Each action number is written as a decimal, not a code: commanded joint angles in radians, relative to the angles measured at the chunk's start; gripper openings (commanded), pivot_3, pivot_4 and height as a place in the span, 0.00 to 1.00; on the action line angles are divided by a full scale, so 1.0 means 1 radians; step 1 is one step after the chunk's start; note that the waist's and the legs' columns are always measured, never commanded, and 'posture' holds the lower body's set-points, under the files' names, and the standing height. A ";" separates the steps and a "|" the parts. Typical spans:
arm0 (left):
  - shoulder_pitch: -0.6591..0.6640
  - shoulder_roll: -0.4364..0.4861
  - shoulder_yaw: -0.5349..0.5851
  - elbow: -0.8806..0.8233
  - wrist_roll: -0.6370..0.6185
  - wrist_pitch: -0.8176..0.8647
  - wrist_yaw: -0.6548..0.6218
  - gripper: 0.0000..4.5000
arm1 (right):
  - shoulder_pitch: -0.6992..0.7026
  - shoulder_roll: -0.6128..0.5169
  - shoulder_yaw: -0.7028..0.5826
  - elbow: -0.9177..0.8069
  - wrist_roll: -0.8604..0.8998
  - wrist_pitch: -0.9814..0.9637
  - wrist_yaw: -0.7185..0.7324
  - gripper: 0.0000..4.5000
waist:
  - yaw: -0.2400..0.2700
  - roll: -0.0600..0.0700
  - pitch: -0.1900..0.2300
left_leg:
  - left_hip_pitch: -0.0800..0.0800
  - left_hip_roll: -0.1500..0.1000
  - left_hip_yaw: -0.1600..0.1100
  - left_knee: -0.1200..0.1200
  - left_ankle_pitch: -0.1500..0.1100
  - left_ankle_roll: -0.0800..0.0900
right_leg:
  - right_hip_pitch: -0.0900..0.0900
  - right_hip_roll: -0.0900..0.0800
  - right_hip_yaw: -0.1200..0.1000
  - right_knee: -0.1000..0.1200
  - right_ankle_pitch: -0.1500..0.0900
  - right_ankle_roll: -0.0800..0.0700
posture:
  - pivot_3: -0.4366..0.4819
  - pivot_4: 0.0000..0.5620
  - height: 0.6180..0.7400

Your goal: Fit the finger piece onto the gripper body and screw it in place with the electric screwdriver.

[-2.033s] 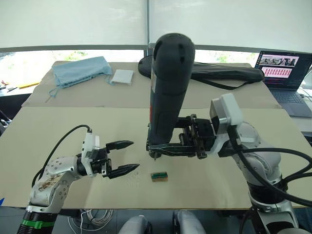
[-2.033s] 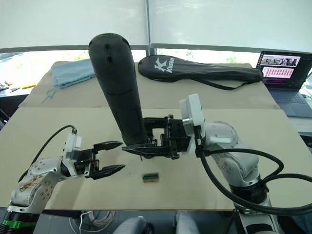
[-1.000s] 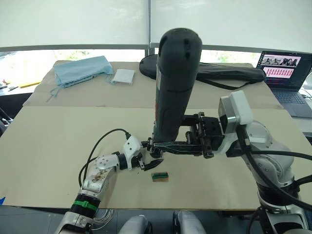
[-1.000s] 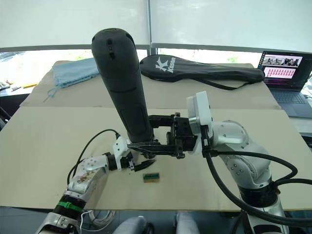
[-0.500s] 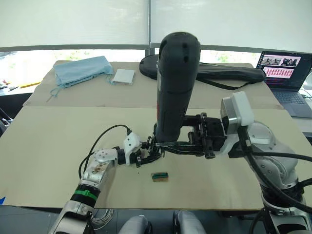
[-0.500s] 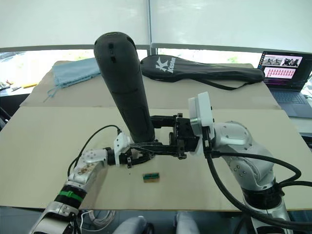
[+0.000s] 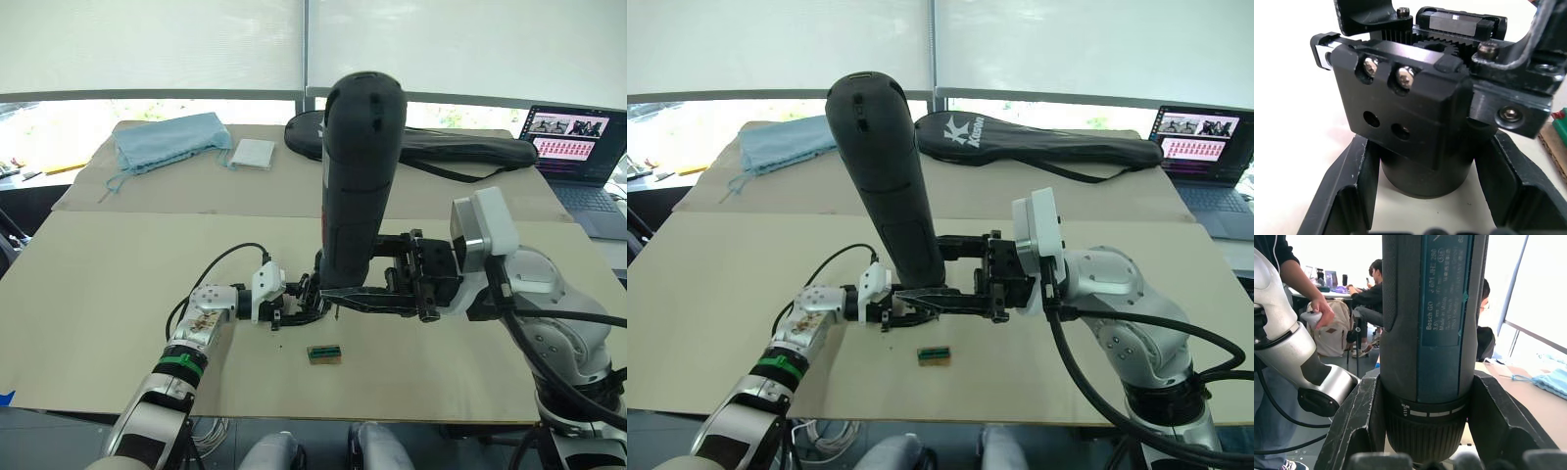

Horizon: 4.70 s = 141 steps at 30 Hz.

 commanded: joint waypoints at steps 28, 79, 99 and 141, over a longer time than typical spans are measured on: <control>0.278 0.002 0.025 -0.416 -0.008 0.168 0.232 0.98 | -0.032 0.006 -0.026 -0.020 0.041 -0.008 -0.007 0.43 | -0.006 0.000 0.000 | -0.001 0.001 0.001 0.000 0.000 0.000 | -0.002 0.001 0.002 0.000 0.000 0.000 | 0.48 0.27 1.00; 0.108 0.007 0.011 -0.091 0.012 0.056 0.149 0.52 | -0.105 0.003 -0.022 0.035 0.043 0.020 0.058 0.43 | -0.008 0.000 0.000 | 0.000 0.000 0.001 0.000 0.000 0.000 | -0.001 0.001 0.001 0.001 0.000 0.000 | 0.48 0.27 1.00; 0.141 0.021 0.071 -0.095 -0.018 0.036 0.126 0.99 | -0.077 -0.011 -0.029 0.009 0.056 0.027 0.037 0.43 | -0.020 0.000 0.000 | 0.000 0.001 0.001 0.000 0.000 0.000 | -0.002 0.001 0.003 0.001 0.001 -0.001 | 0.48 0.27 1.00; 0.242 -0.059 0.015 -0.400 0.007 0.220 0.336 0.99 | -0.072 0.002 -0.025 0.005 0.047 0.032 0.042 0.43 | 0.014 0.000 0.000 | -0.001 0.001 0.001 0.000 -0.001 0.002 | -0.001 0.000 0.002 -0.001 0.002 0.000 | 0.48 0.27 1.00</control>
